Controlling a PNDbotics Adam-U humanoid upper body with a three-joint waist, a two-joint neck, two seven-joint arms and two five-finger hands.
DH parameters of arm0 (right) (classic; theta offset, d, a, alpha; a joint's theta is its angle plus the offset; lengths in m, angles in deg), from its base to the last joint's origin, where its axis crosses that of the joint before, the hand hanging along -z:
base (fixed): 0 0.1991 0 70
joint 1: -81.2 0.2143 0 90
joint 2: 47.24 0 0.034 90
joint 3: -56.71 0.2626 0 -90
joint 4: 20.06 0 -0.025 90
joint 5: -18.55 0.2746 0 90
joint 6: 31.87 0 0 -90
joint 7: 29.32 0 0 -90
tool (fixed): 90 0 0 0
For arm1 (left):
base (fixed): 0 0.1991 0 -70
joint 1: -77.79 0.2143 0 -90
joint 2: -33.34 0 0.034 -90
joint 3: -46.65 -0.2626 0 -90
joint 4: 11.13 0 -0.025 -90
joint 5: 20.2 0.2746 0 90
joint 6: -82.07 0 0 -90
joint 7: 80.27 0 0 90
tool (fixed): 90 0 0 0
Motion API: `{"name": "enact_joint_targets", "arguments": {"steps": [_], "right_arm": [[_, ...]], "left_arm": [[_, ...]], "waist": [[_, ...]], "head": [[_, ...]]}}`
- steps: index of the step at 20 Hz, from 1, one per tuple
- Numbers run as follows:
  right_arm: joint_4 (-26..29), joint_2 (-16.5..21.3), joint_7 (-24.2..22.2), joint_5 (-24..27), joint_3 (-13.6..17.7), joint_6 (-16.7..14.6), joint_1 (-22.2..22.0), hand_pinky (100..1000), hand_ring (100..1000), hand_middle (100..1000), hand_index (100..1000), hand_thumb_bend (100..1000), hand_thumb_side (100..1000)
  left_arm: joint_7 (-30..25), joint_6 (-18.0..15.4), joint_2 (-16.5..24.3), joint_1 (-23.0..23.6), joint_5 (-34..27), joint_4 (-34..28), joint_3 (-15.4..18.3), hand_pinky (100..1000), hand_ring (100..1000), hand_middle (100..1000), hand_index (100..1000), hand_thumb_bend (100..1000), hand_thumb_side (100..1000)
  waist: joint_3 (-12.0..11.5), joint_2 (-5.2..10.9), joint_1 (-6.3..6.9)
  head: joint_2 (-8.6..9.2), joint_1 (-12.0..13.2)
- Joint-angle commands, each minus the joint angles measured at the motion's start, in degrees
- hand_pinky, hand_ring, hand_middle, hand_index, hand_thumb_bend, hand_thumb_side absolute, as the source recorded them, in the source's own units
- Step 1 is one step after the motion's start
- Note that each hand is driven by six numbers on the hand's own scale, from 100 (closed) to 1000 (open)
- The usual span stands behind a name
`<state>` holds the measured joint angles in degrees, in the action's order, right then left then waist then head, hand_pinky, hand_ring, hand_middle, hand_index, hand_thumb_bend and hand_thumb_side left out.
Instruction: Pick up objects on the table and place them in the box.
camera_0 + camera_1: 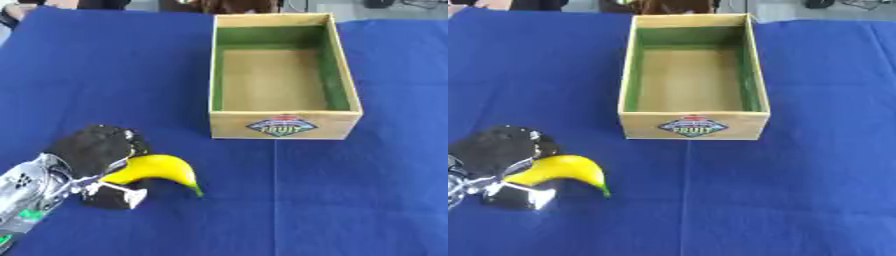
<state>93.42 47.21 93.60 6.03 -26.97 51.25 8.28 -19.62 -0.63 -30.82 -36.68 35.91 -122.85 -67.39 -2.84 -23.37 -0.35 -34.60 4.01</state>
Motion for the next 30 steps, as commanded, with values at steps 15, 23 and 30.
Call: {"name": "enact_joint_targets", "arguments": {"steps": [15,23,30], "right_arm": [[1.11,1.37,-0.07,-0.12,0.20,-0.10,-0.33,795,745,748,919,100,1000],[1.11,1.75,-0.05,-0.20,0.18,-0.09,-0.40,795,745,747,919,100,1000],[1.11,1.82,-0.17,-0.20,0.08,0.03,-0.51,795,745,747,919,100,1000]], "left_arm": [[4.04,0.77,4.49,-3.14,-3.27,-2.87,5.14,364,527,494,690,100,603],[5.25,0.98,5.55,-6.96,-4.81,-2.87,6.83,364,525,490,687,100,626],[3.69,2.39,5.03,-10.37,-4.65,-2.82,8.00,364,521,484,684,100,630]], "waist": [[-0.33,1.62,0.66],[-0.31,1.75,1.13],[-0.05,1.71,1.44]], "head": [[-0.01,-0.37],[-0.30,-0.50],[-0.32,-0.53]]}}
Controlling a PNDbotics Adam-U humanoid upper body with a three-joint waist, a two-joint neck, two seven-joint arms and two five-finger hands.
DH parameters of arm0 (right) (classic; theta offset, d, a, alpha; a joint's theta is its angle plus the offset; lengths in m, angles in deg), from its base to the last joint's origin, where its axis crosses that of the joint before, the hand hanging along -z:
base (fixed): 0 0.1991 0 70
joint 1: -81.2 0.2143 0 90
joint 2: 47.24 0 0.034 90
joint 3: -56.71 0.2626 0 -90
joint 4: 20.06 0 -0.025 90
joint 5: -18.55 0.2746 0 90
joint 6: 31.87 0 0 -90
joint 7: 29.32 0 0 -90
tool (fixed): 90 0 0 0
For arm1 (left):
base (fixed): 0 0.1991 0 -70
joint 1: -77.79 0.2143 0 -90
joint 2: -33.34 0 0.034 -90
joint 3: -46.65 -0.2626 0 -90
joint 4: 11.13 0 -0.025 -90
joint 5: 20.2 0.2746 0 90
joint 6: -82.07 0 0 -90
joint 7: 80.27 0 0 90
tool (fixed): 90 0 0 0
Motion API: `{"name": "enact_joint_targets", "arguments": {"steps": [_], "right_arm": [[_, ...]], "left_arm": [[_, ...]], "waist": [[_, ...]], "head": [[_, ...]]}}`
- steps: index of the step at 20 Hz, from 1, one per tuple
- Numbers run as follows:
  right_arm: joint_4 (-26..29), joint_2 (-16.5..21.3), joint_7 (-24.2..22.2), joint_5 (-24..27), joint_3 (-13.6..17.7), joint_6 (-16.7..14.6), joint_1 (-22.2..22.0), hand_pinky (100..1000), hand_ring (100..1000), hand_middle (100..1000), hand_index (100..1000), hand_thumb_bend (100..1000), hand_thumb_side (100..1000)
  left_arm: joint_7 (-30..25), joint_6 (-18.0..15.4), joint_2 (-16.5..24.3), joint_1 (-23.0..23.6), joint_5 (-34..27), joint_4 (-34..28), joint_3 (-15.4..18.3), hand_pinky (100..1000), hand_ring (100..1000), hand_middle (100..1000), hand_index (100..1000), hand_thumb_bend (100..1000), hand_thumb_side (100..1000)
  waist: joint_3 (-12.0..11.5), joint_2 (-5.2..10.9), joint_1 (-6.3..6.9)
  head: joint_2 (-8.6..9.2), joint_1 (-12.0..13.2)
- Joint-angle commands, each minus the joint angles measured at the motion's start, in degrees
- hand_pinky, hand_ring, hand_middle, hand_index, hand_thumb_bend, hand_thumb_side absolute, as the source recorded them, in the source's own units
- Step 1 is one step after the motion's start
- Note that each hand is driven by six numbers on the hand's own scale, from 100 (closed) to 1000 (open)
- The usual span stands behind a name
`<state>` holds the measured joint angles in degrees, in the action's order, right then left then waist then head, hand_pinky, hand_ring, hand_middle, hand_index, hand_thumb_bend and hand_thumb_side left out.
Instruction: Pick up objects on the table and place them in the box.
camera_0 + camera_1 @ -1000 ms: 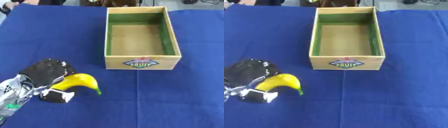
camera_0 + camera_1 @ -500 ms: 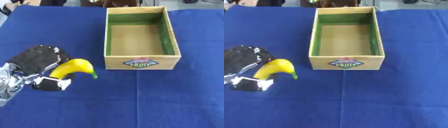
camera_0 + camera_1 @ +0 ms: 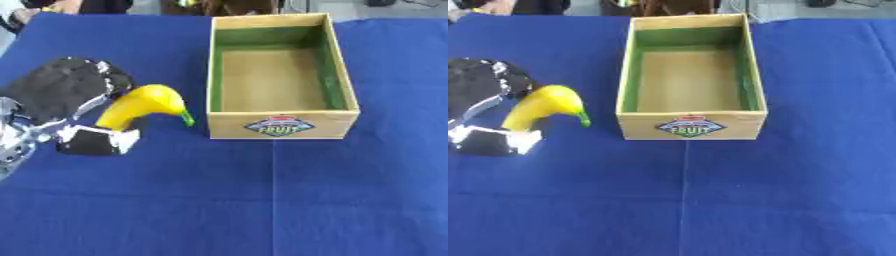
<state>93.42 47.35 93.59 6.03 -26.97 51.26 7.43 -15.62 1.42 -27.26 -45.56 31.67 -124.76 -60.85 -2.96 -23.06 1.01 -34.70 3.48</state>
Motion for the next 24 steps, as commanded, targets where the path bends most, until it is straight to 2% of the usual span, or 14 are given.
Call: {"name": "enact_joint_targets", "arguments": {"steps": [1,9,13,24], "right_arm": [[1.11,1.70,-0.20,-0.19,0.04,0.03,0.34,795,745,747,919,100,1000],[1.11,2.12,-0.57,-0.11,-0.27,0.01,0.43,796,746,747,919,100,1000],[1.11,2.49,-0.86,0.03,-0.51,-0.12,0.72,796,746,747,919,100,1000],[1.11,2.97,-1.49,0.33,-0.96,-0.38,1.49,797,746,746,920,100,1000]], "left_arm": [[-0.31,0.16,1.29,-2.44,-0.47,-0.89,1.57,364,520,484,683,100,633],[-0.11,-2.48,-0.86,-10.38,-0.15,2.48,0.87,367,518,479,681,100,645],[0.69,-3.85,-4.42,-16.33,0.21,6.90,0.39,369,517,478,680,100,642],[6.16,-9.17,-14.30,-27.92,4.95,20.33,-0.13,376,516,473,678,100,640]], "waist": [[0.11,1.39,0.15],[0.42,1.53,0.74],[0.93,1.63,1.20],[2.53,1.01,2.44]], "head": [[-0.25,0.01],[-0.51,0.37],[-0.67,0.59],[-0.19,1.48]]}}
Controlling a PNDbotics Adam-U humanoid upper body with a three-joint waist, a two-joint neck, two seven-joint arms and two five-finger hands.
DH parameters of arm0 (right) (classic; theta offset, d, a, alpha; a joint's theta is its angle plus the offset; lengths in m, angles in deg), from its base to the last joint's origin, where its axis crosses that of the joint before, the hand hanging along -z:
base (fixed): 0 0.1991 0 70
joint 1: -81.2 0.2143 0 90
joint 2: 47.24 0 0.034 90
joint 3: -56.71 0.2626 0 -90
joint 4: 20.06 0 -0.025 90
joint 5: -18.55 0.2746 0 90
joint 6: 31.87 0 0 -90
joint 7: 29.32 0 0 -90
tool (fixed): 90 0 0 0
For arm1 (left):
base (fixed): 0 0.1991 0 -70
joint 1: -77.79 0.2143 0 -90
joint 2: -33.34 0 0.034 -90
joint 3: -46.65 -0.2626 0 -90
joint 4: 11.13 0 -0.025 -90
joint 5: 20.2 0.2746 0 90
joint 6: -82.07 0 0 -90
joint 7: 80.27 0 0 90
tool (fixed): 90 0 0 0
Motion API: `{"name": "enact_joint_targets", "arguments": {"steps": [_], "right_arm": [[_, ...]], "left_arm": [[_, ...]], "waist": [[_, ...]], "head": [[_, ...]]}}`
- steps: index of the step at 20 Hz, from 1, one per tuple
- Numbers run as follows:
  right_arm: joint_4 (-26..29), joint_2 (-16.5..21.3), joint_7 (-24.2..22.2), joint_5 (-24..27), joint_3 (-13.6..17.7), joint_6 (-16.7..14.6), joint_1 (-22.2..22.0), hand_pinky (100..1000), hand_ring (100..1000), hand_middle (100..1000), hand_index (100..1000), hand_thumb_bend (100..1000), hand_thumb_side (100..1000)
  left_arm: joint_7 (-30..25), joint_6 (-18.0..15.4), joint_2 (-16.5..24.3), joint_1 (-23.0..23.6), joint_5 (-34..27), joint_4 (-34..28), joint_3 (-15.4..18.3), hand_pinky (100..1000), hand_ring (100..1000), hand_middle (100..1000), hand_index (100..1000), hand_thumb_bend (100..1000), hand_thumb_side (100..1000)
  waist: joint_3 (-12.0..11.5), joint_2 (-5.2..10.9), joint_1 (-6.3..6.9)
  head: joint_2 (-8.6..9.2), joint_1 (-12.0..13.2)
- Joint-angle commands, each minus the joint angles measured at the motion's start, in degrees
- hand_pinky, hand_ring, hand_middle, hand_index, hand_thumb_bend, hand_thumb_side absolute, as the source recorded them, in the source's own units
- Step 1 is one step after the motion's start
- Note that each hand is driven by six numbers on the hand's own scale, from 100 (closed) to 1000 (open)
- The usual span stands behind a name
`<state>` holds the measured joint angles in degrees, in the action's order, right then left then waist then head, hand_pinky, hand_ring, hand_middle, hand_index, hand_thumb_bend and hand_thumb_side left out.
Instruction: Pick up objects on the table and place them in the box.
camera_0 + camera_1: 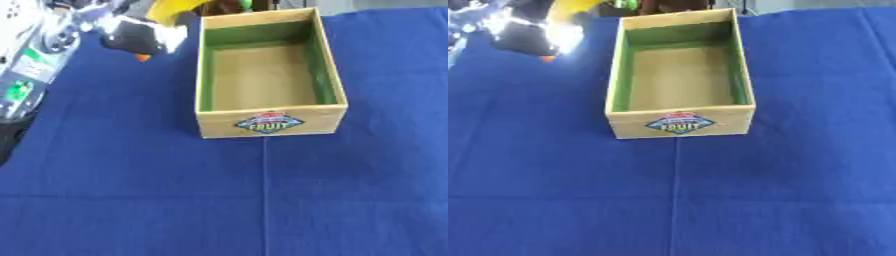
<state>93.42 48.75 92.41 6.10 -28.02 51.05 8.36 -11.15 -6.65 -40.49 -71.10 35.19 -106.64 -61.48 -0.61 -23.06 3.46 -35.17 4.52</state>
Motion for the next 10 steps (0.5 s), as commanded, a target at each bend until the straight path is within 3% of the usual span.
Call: {"name": "enact_joint_targets", "arguments": {"steps": [1,6,10], "right_arm": [[1.11,1.59,-0.35,0.28,0.04,-0.18,0.68,797,746,746,920,100,1000],[1.11,1.64,-0.63,0.46,-0.20,-0.35,1.35,797,746,746,920,100,1000],[1.11,1.63,-0.70,0.53,-0.22,-0.39,1.49,797,746,746,920,100,1000]], "left_arm": [[2.44,-1.71,-2.02,-3.31,2.10,3.52,0.46,378,518,474,678,100,641],[5.94,-4.87,-6.54,-7.05,5.90,10.49,0.59,379,517,473,677,100,642],[8.03,-6.12,-7.76,-7.84,7.04,13.56,0.83,379,517,473,677,100,642]], "waist": [[0.38,0.94,0.05],[1.56,0.42,0.35],[1.77,0.30,0.40]], "head": [[0.39,0.55],[0.82,1.43],[0.93,1.57]]}}
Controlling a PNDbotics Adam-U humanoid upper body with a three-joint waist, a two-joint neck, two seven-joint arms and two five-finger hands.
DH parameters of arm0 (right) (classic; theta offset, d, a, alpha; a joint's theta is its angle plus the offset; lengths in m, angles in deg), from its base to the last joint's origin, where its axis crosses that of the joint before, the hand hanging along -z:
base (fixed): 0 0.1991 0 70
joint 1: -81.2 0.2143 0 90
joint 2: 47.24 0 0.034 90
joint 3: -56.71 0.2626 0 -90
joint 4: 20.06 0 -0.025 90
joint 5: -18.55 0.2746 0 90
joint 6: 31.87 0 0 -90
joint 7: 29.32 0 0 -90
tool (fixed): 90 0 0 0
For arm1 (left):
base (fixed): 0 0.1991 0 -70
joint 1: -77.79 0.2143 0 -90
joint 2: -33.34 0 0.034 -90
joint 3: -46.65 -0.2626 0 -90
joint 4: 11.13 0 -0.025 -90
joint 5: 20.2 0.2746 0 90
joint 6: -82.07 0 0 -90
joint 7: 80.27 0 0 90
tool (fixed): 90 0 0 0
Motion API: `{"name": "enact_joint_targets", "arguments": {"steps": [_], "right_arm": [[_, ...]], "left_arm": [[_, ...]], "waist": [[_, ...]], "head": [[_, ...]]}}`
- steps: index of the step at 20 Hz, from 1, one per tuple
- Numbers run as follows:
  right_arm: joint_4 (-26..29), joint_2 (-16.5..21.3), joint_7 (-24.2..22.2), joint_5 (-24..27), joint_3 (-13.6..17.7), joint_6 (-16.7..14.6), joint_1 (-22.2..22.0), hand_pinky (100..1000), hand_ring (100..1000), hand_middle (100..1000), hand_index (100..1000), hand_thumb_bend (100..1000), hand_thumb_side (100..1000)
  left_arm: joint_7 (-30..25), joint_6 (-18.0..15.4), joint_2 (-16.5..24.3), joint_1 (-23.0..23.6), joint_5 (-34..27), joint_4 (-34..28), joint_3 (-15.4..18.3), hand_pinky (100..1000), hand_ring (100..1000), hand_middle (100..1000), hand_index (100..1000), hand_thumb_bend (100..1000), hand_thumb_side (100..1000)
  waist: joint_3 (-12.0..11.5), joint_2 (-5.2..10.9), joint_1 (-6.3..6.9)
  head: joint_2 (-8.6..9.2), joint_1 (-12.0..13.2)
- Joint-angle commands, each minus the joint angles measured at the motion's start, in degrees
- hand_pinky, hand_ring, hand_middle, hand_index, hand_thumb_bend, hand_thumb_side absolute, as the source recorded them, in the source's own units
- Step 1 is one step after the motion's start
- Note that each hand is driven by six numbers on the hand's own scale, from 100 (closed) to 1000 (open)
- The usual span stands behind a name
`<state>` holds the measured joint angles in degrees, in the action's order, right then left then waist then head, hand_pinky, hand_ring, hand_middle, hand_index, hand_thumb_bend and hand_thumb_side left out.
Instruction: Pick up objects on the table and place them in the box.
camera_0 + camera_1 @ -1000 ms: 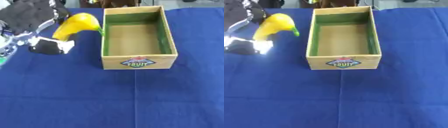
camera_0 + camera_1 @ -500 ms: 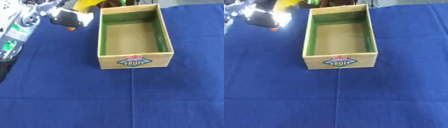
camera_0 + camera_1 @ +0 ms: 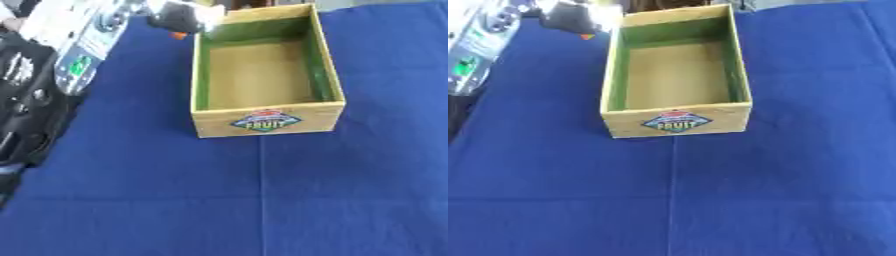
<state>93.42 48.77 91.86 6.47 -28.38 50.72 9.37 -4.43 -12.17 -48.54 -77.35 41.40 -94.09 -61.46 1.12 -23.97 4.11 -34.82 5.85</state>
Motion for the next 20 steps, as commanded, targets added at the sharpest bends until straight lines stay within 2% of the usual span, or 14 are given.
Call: {"name": "enact_joint_targets", "arguments": {"steps": [1,3,5,9,14,15,16,20], "right_arm": [[1.11,1.61,-0.15,0.17,0.14,-0.06,0.49,797,746,746,920,100,1000],[1.11,1.61,-0.15,0.18,0.14,-0.07,0.50,797,746,746,920,100,1000],[1.11,1.43,-0.34,0.29,-0.11,-0.25,1.18,797,746,745,921,100,1000],[1.11,1.27,-0.64,0.54,-0.32,-0.45,1.96,797,746,745,921,100,1000],[1.11,1.03,-0.76,0.74,-0.42,-0.51,2.27,797,746,744,921,100,1000],[1.11,0.96,-0.80,0.78,-0.47,-0.53,2.35,797,746,744,921,100,1000],[1.11,0.90,-0.85,0.81,-0.51,-0.53,2.40,797,746,744,921,100,1000],[1.11,0.67,-1.07,0.94,-0.68,-0.53,2.50,797,746,743,921,100,1000]], "left_arm": [[1.61,-0.78,0.22,-1.63,0.97,1.35,0.82,379,517,473,677,100,642],[1.98,-0.98,0.11,-1.69,1.14,1.75,0.85,379,516,472,677,100,642],[2.14,-1.10,-1.14,-2.36,1.16,3.02,1.41,389,517,474,679,100,643],[2.90,-2.35,-5.23,-3.39,2.73,7.96,2.57,403,523,481,685,100,643],[5.70,-4.50,-7.38,-3.88,3.43,14.65,3.46,447,547,496,699,100,647],[6.45,-4.97,-7.82,-4.01,3.10,16.00,3.67,455,552,499,702,143,635],[7.18,-5.40,-8.16,-4.18,2.88,17.27,3.82,457,554,501,702,105,648],[9.53,-6.86,-9.52,-4.79,4.18,21.27,3.95,474,567,513,711,113,653]], "waist": [[0.05,1.21,-0.25],[0.07,1.19,-0.25],[1.17,0.39,-0.15],[2.50,-0.30,0.22],[3.25,-0.65,0.42],[3.43,-0.72,0.47],[3.57,-0.78,0.50],[3.96,-1.08,0.50]], "head": [[0.59,0.25],[0.60,0.26],[1.38,0.89],[2.04,1.21],[2.36,1.37],[2.42,1.39],[2.48,1.41],[2.72,1.64]]}}
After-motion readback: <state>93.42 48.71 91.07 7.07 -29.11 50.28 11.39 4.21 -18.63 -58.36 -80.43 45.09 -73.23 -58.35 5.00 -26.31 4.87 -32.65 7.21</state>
